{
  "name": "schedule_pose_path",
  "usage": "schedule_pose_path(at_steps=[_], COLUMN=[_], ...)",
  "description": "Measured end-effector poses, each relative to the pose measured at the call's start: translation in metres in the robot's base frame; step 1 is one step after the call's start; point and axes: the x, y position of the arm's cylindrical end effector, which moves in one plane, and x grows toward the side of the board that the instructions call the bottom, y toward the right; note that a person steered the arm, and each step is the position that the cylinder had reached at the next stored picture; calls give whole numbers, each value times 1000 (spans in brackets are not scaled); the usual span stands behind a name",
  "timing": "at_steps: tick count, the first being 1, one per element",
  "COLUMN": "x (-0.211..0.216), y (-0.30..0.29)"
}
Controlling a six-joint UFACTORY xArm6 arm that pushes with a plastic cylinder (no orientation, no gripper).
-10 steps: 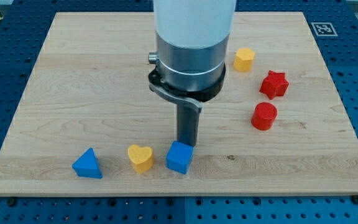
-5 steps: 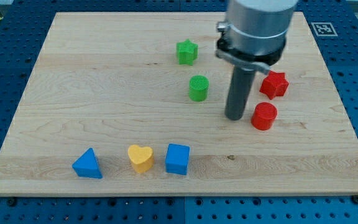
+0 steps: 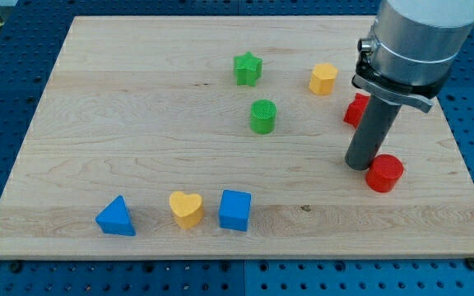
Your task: Slide the red circle towards the bottom center of the board
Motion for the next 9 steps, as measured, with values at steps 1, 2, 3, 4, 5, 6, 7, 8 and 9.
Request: schedule_pose_path(at_steps=[1,2,3,4,5,6,7,8,9], x=[-28,-21,-15,3,4,9,37,42,53], y=[3,53,96,91,57,18,-2,-3,21])
